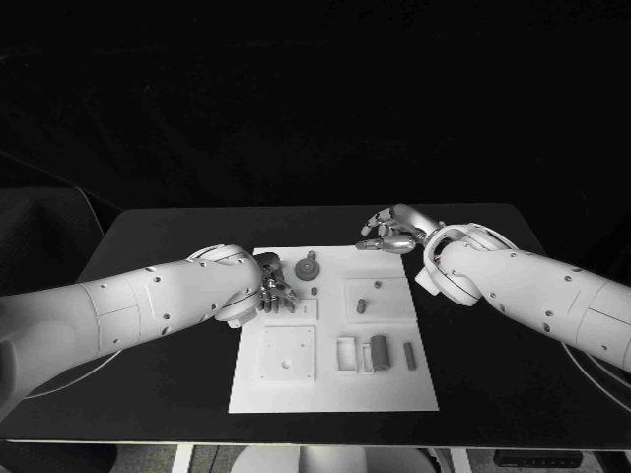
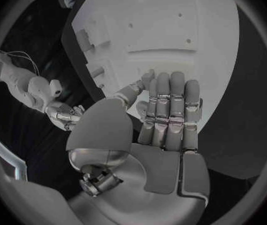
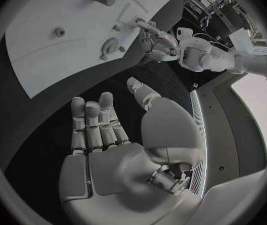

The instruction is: Assemble the parts on the task board

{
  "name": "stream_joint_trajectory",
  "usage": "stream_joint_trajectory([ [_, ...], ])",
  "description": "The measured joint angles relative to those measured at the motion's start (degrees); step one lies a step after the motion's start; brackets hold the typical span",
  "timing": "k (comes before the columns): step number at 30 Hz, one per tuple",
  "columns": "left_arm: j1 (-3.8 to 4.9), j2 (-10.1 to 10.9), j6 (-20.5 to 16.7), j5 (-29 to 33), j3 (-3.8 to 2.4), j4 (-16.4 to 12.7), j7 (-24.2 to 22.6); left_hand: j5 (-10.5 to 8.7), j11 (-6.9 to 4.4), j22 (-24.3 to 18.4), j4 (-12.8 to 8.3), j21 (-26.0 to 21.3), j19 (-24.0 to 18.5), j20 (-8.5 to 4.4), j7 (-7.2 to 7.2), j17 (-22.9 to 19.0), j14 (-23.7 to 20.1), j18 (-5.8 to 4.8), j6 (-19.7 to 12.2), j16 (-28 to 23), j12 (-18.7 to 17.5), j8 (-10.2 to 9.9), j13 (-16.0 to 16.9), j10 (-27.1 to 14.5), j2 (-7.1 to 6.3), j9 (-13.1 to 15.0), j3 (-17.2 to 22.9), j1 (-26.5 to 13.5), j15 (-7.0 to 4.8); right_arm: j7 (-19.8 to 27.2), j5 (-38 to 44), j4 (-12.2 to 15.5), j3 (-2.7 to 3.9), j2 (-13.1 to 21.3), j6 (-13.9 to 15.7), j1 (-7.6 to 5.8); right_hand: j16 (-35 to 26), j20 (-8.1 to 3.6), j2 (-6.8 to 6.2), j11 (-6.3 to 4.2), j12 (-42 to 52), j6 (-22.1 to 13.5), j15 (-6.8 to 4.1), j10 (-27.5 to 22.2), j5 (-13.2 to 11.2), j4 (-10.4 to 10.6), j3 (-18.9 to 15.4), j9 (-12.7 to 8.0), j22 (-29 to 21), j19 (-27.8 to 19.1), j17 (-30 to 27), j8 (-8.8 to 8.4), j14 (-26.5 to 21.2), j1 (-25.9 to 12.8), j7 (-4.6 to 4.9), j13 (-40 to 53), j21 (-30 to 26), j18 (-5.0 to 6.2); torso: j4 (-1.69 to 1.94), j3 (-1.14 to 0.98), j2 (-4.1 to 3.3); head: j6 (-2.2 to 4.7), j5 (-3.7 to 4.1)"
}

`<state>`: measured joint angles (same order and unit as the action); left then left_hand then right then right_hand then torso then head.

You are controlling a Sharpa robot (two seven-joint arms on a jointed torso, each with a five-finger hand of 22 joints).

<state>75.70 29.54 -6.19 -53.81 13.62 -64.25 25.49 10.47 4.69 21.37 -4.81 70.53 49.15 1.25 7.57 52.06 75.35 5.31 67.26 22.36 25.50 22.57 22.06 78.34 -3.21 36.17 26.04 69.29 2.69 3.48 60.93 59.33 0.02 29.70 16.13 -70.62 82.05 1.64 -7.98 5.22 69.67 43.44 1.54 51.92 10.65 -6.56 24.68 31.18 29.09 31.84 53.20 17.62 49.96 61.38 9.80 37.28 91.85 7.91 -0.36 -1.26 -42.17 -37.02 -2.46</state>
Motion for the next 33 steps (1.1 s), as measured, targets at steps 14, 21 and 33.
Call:
stream_joint_trajectory([
  [14,-0.43,-0.35,-0.01,-0.07,0.0,0.18,0.0,-0.03,0.0,0.0,-0.01,0.0,-0.01,0.0,-0.03,0.02,0.0,0.0,0.04,0.0,0.0,-0.23,0.0,0.02,0.0,-0.04,-0.01,0.0,0.0,-0.16,-0.02,0.32,0.0,0.01,-0.06,0.0,0.0,0.0,0.0,0.0,0.0,0.0,0.0,0.0,0.0,0.0,0.0,0.0,0.0,0.0,0.0,0.0,0.0,0.0,0.0,-0.01,0.0,-0.01,0.09,0.07,0.01,0.11,0.15],
  [21,-0.55,-0.48,-0.01,-0.08,-0.03,0.35,-0.04,-0.12,-0.09,0.0,-0.01,0.0,-0.01,0.01,-0.16,0.07,0.0,0.0,0.03,0.0,0.0,-0.01,0.0,0.29,0.0,-0.05,-0.01,0.0,0.0,-0.25,-0.02,0.46,0.0,0.01,-0.1,0.0,0.0,0.0,0.0,0.0,0.0,0.0,0.0,0.0,0.0,0.0,0.0,0.0,0.0,0.0,0.0,0.0,0.0,0.0,0.0,-0.05,0.0,0.0,0.08,0.07,0.01,0.12,0.25],
  [33,-0.59,-0.67,-0.16,-0.08,-0.04,0.62,-0.07,0.0,-0.08,-0.01,-0.01,0.0,-0.01,0.01,-0.32,0.08,0.0,0.01,0.08,0.0,0.0,0.15,0.0,0.32,0.01,0.09,-0.01,-0.01,0.0,-0.37,-0.02,0.59,0.0,0.04,-0.15,0.0,0.0,0.0,0.0,0.0,0.0,0.01,0.0,0.0,0.0,0.0,0.0,0.0,0.01,0.0,0.0,0.0,0.0,0.0,-0.01,-0.05,0.0,0.0,0.09,0.09,0.01,0.1,0.33],
])
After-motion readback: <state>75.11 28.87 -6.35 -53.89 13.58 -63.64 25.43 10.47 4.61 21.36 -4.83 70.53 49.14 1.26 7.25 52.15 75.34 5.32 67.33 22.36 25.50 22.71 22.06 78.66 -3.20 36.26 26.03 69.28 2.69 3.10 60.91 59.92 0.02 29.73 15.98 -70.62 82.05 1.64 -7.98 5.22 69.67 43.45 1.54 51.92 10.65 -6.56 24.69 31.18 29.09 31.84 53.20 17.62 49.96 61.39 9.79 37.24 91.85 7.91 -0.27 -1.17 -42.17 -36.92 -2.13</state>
